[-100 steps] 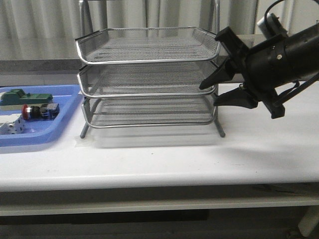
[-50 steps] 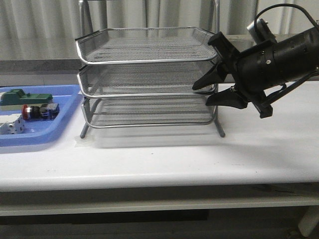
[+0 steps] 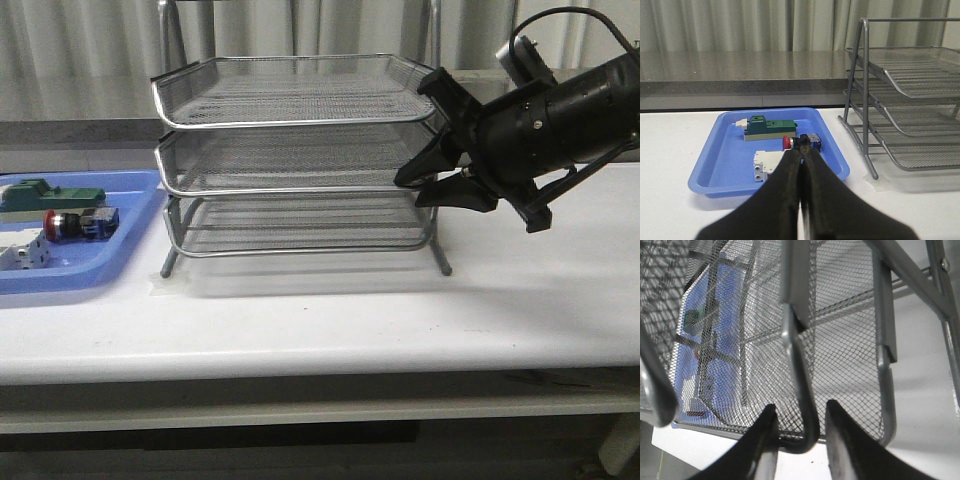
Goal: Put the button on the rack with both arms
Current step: 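Grip the middle tray edge and pull it out toward the robot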
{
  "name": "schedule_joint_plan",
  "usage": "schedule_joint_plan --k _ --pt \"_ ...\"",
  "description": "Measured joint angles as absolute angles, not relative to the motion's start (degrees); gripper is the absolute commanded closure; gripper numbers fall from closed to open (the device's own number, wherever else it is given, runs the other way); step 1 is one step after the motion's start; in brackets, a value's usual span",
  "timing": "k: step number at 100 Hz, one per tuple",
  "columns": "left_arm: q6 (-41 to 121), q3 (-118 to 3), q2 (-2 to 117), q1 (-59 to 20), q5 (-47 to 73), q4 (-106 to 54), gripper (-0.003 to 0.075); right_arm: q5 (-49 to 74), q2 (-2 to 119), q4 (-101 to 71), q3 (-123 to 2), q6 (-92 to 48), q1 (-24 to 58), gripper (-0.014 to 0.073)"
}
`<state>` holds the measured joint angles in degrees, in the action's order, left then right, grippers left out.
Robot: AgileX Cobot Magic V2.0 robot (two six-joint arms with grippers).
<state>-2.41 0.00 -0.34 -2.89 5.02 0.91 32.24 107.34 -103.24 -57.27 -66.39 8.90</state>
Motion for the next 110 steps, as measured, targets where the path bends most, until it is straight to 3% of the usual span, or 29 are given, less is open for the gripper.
schedule_joint_plan --k 20,34,110 --pt "-2.4 0.0 -0.3 -2.9 5.0 0.9 0.0741 32.6 107.3 -103.9 -57.3 -66.2 8.9 0.0579" --pt "-2.4 0.0 -0.3 -2.9 5.0 0.9 0.0741 32.8 107.3 -104.0 -57.3 -66.2 8.9 0.0629" --pt "-2.4 0.0 -0.3 -2.9 5.0 0.9 0.0741 38.7 102.6 -105.2 -46.1 -67.3 8.5 0.0631"
